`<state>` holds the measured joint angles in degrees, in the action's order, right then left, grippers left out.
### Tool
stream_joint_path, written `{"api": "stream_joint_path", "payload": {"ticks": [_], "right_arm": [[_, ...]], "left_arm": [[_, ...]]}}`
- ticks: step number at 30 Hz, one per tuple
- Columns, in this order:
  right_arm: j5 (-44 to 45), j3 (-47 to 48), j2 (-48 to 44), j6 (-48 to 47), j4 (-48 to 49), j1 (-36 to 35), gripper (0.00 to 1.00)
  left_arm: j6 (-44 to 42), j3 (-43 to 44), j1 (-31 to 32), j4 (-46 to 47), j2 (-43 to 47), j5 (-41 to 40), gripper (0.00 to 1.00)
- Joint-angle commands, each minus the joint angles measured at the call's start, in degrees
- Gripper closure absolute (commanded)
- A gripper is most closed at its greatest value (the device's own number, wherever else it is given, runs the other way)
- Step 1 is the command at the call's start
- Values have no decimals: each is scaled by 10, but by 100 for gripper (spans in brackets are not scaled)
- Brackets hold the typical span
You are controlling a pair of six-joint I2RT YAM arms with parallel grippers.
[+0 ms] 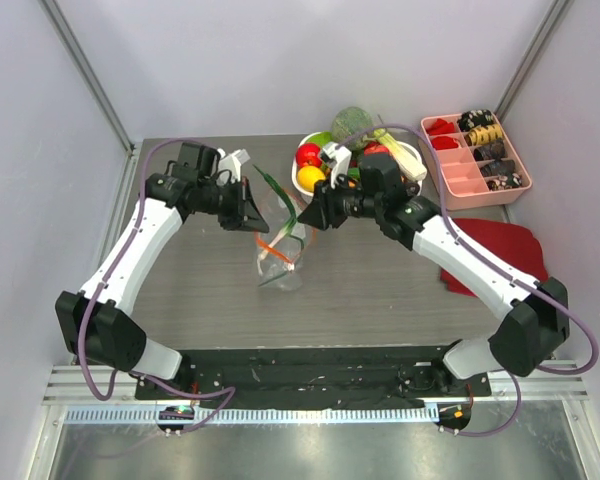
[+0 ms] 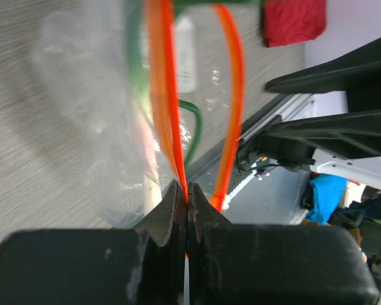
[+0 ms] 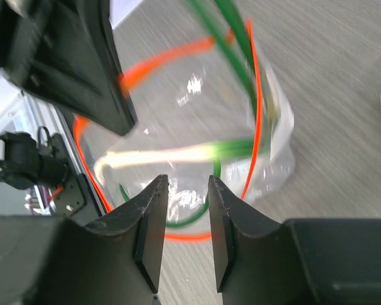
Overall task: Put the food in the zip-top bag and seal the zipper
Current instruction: Adjust the zipper food storage bag at the center of the board.
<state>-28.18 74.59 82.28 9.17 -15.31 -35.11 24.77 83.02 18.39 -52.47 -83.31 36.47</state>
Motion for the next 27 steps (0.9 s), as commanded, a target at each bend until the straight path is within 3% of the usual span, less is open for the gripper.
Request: {"api": "stream_joint_path", "payload": {"ticks": [1, 6, 17, 22, 27], "right_arm": [[-7, -67, -52, -6, 132, -14, 64], [24, -38, 5, -29, 114, -65, 67], [52, -102, 107, 56, 246, -82, 71], [87, -90, 157, 56, 204, -96, 70], [138, -52, 206, -4, 93, -101, 70]], "left_arm": [[40, -13, -3, 67, 18, 82, 100], [76, -48, -2, 128, 24, 107, 100], [94, -68, -3, 166, 33, 134, 100], [93, -73, -3, 177, 43, 150, 100], [92, -79, -2, 180, 61, 158, 100]]}}
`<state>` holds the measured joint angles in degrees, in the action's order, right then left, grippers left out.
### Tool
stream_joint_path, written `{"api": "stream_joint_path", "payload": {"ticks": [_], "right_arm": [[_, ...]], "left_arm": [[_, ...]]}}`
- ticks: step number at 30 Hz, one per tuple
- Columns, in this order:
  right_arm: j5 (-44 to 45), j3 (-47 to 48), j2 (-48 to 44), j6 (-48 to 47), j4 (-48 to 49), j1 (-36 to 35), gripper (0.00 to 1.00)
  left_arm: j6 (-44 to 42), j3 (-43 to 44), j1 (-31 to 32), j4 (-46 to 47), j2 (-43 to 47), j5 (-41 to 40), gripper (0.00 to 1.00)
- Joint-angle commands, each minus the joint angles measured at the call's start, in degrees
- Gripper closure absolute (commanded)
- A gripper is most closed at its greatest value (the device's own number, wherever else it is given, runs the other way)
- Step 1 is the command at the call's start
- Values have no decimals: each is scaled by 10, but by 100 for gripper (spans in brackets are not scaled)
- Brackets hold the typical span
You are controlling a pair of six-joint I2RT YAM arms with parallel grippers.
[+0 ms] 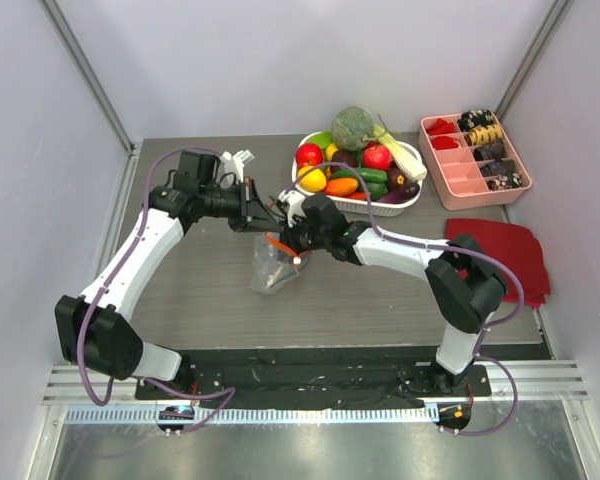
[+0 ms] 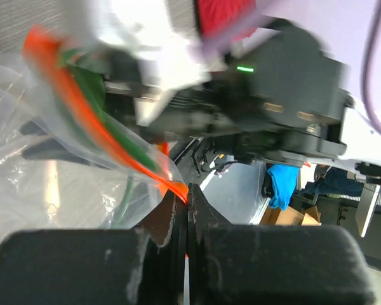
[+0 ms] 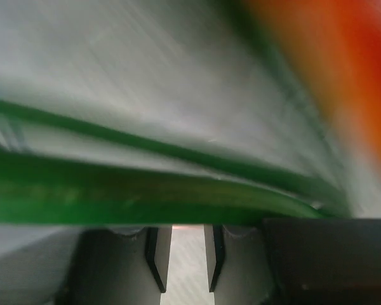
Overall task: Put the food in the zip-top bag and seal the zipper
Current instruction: Adjust the zipper food storage bag at the center of the board.
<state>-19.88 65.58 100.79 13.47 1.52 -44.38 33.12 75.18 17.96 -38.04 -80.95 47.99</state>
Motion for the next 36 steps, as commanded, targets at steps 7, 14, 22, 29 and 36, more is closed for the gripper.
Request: {"api": "stream_joint_path", "payload": {"ticks": [7, 14, 22, 29, 36], "right_arm": [[64, 39, -23, -157, -145, -20, 53], [3, 143, -113, -208, -254, -22, 21], [7, 156, -183, -257, -303, -4, 5], [35, 133, -166, -229, -271, 2, 22], [113, 101, -161, -261, -194, -4, 30]], "left_arm": [[-8, 2, 0, 14, 47, 14, 100], [-42, 13, 0, -37, 28, -51, 100], [-30, 6, 1, -19, 17, -70, 100], [-12, -9, 1, 2, 7, -61, 100], [-46, -31, 23, 5, 30, -33, 100]]}}
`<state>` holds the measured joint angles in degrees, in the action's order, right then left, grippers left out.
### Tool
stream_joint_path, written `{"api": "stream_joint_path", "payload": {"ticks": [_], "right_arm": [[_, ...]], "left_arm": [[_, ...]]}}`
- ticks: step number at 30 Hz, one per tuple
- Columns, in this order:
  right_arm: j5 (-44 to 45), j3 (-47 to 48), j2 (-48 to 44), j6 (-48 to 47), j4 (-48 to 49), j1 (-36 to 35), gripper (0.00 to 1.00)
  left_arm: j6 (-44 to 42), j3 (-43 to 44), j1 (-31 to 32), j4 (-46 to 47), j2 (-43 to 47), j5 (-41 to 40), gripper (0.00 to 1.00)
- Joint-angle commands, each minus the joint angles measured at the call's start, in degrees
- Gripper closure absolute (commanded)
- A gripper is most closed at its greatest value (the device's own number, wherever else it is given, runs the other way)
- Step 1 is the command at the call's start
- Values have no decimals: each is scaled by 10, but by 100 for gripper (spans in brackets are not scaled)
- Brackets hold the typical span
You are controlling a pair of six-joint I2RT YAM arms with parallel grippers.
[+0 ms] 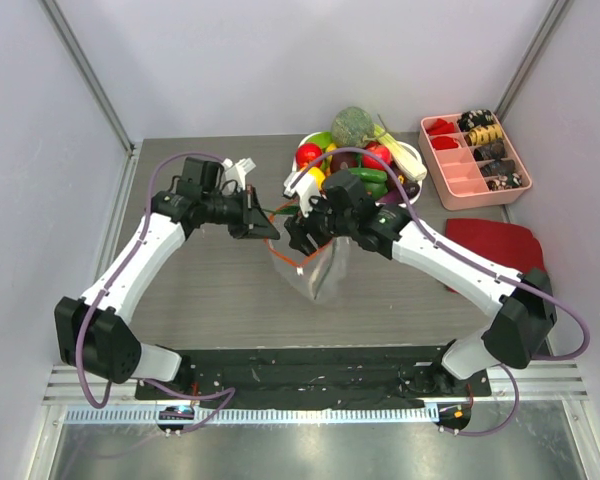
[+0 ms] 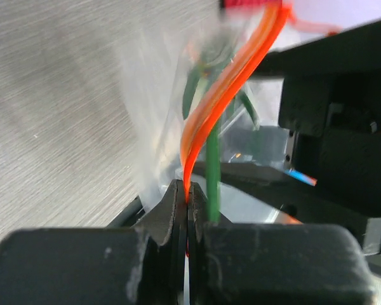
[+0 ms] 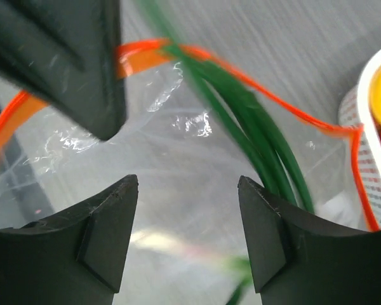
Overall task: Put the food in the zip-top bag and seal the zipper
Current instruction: Adjust the zipper food storage bag at the center of the board.
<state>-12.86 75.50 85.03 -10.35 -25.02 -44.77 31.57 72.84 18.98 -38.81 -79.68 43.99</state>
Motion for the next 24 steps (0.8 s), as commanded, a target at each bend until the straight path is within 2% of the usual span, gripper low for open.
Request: {"api": "stream_joint_path", "payload": {"ticks": [1, 4, 7, 12, 14, 16, 18, 20, 24], "right_arm": [[63, 0, 0, -34, 77, -4, 30], [101, -8, 9, -46, 102, -18, 34], [108, 0, 11, -31, 105, -17, 32], [-17, 31, -35, 63, 120, 14, 21], [-21, 50, -41, 88, 122, 34, 16], [-33, 71, -37, 135, 122, 67, 14], [-72, 87, -23, 173, 117, 138, 13], [-86, 118, 6, 181, 109, 204, 13], [-83, 177, 57, 151, 88, 270, 11]], "left_arm": [[-36, -9, 18, 15, 21, 14, 100], [-41, -15, 26, 22, 25, 34, 100], [-49, -25, 30, 17, 30, 18, 100], [-61, -31, 25, 1, 26, -31, 100], [-58, -23, 15, 7, 25, -33, 100], [-63, -13, 11, 3, 24, -36, 100], [-63, -9, 11, 7, 26, -35, 100], [-60, -9, 11, 10, 28, -36, 100], [-60, -11, 11, 13, 32, -38, 100]]}}
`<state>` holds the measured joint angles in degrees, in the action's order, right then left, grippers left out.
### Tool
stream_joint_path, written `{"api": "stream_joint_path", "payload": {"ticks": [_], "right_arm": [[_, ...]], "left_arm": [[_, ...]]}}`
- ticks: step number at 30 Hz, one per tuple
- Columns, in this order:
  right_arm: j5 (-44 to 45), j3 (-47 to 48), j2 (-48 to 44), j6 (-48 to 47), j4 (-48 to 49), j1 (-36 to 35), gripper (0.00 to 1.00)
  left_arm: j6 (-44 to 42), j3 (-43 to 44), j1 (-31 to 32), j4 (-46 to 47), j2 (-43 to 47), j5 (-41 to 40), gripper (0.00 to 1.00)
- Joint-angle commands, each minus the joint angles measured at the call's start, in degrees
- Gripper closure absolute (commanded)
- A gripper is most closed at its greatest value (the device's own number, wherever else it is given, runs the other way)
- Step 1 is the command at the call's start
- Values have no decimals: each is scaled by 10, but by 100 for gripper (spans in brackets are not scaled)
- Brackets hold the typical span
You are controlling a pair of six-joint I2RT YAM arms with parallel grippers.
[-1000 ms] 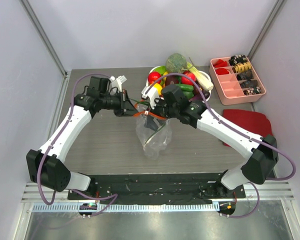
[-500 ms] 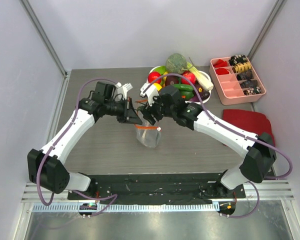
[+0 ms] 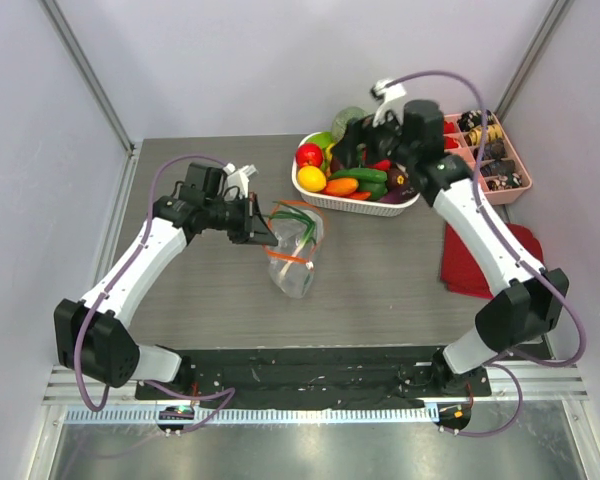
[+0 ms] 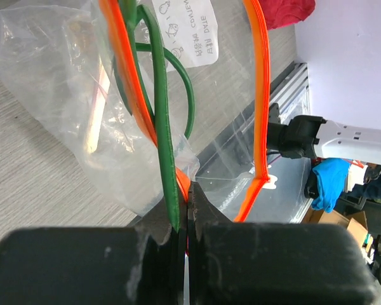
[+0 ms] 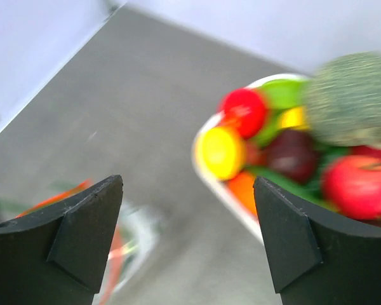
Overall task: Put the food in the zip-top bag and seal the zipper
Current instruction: Pick up the fake fruit from the bin.
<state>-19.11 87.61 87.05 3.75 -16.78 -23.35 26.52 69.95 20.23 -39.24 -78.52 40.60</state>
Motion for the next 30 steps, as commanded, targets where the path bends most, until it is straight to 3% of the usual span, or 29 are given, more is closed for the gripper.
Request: {"api": "stream_joint_path", "payload": {"ticks": [1, 8, 11, 15, 20, 30], "right_arm": [[-22, 71, 45, -4, 9, 68, 11], [12, 149, 145, 92, 35, 178, 16], [3, 164, 187, 171, 33, 210, 33], [-7, 115, 200, 253, 94, 221, 43], [-7, 35, 211, 342, 225, 223, 45], [17, 10, 275, 410, 330, 222, 47]], "left_arm": [[-9, 16, -2, 21, 22, -4, 100], [-6, 17, -2, 23, 20, -9, 100], [-5, 21, -2, 22, 14, -9, 100], [-4, 24, -2, 26, 11, -9, 100], [-2, 21, -4, 29, 6, -7, 100], [2, 19, -19, 29, 2, 2, 100]]}}
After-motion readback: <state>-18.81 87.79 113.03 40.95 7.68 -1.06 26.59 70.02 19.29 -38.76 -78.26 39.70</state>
